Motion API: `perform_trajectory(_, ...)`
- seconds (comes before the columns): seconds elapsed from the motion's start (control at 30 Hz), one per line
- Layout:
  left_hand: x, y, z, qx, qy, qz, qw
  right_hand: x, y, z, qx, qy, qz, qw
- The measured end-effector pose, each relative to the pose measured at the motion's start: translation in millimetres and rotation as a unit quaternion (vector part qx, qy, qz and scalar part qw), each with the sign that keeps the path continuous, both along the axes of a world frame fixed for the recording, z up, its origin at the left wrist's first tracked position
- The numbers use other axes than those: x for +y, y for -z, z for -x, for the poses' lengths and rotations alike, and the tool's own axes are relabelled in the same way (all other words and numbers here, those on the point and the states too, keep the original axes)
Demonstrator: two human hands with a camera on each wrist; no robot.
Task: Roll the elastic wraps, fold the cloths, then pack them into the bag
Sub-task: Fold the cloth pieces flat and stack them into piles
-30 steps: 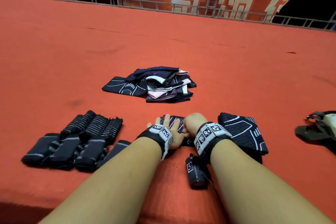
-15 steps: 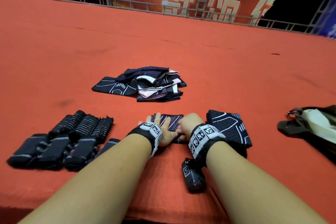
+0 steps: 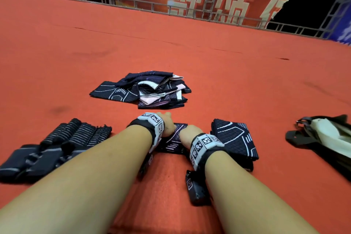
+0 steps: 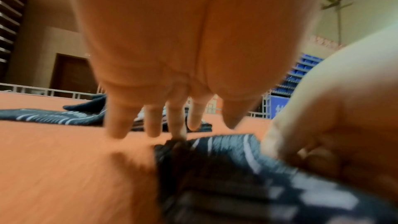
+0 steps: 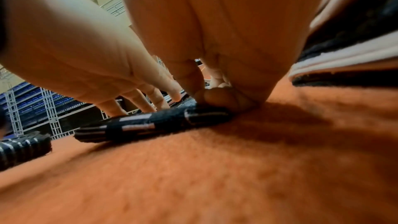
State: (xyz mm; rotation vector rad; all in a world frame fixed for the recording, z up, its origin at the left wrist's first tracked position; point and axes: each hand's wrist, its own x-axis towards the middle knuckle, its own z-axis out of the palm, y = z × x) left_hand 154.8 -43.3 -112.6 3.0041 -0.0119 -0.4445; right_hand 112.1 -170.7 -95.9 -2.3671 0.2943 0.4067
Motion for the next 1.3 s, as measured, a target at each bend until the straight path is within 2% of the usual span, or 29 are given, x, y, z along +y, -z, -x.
perform_trajectory(0.03,0.0,-3.6,-0.8,-0.028,0.001,-0.021,0.999,4.5,-4.2,5.8,0.001,0.008,-0.018,1.0)
perform_trajectory(0.1,-0.7,-3.8,-3.5,-0.034,0.004,-0.064,0.997,2.0,3.8,1.6,0.012,-0.032,0.012,0.999)
perform_trajectory(0.2,-1.8,-4.7,2.1,-0.035,-0.003,-0.069,0.997,-4.2,19.4,-2.4,-0.014,-0.004,0.022,1.0)
perform_trajectory(0.33,6.3,-33.0,13.6,-0.03,-0.028,0.025,0.999,-7.8,18.5,8.9,-0.03,0.026,-0.024,0.999)
perform_trajectory(0.47,10.6,-70.5,35.7,-0.009,0.005,0.103,0.995,-7.0,15.4,12.2,-0.049,-0.061,-0.08,0.994)
perform_trajectory(0.57,17.4,-93.5,48.9,0.033,-0.001,0.196,0.98,-11.7,8.2,20.0,-0.018,-0.003,-0.153,0.988)
perform_trajectory(0.73,30.8,-136.7,72.0,0.052,-0.017,0.383,0.922,-24.0,-14.0,48.6,0.059,0.024,-0.241,0.968)
perform_trajectory(0.83,21.1,-157.0,89.8,0.065,-0.012,0.502,0.862,-37.2,-24.8,58.9,0.092,0.016,-0.331,0.939)
perform_trajectory(0.93,2.8,-160.3,93.6,0.091,-0.003,0.602,0.793,-51.8,-37.9,59.6,0.025,0.027,-0.474,0.879)
perform_trajectory(0.97,-2.9,-159.3,93.0,0.093,-0.005,0.614,0.784,-56.9,-43.8,60.5,-0.014,0.048,-0.504,0.862)
perform_trajectory(1.0,-9.5,-157.3,91.0,0.093,-0.011,0.611,0.786,-62.2,-49.4,59.5,-0.053,0.069,-0.522,0.849)
perform_trajectory(1.07,-26.3,-152.8,88.7,0.089,-0.033,0.587,0.804,-77.8,-58.3,53.1,-0.136,0.098,-0.506,0.846)
perform_trajectory(1.13,-44.7,-147.3,87.7,0.101,-0.062,0.578,0.808,-98.7,-65.3,45.0,-0.206,0.115,-0.429,0.872)
perform_trajectory(1.2,-60.9,-138.4,84.0,0.128,-0.073,0.586,0.797,-124.4,-67.1,35.6,-0.226,0.117,-0.348,0.902)
perform_trajectory(1.3,-81.8,-120.3,80.1,0.14,-0.048,0.587,0.796,-154.5,-68.4,33.2,-0.215,0.133,-0.292,0.922)
